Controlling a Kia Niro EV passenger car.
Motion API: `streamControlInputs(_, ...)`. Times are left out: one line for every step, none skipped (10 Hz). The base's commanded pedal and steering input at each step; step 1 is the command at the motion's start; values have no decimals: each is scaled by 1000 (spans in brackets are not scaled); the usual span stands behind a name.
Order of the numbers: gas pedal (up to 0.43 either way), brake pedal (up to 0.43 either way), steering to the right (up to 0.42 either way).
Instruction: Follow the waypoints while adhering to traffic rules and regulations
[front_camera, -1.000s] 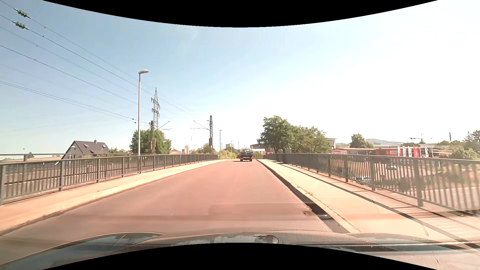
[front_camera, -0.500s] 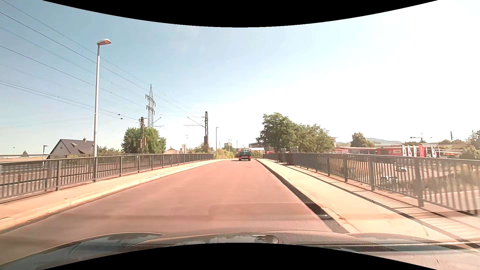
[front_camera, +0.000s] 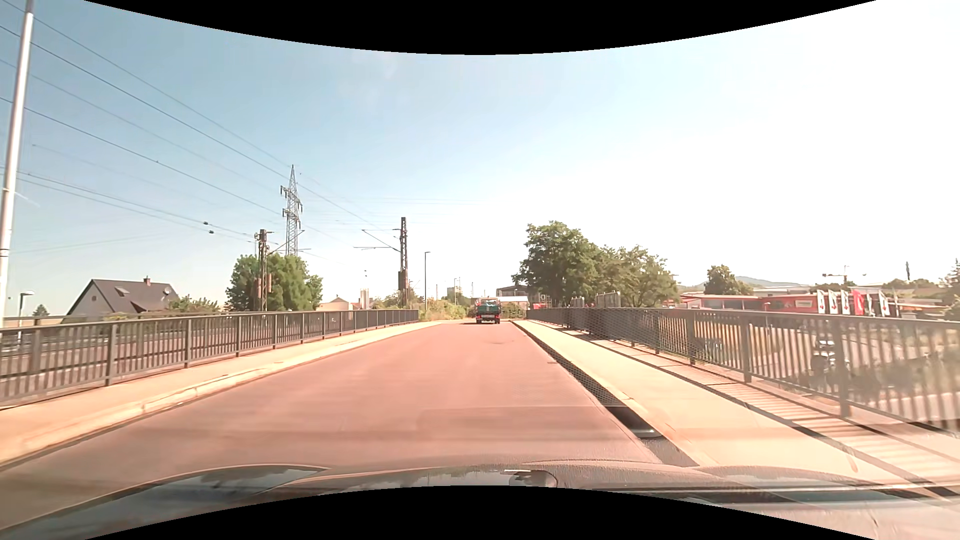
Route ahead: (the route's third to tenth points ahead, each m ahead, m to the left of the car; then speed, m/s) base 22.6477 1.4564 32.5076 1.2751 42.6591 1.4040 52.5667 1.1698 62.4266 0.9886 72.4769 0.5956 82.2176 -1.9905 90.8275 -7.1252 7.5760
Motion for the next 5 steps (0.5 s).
streamControlInputs(118,0,3)
streamControlInputs(118,0,3)
streamControlInputs(118,0,3)
streamControlInputs(118,0,3)
streamControlInputs(118,0,3)
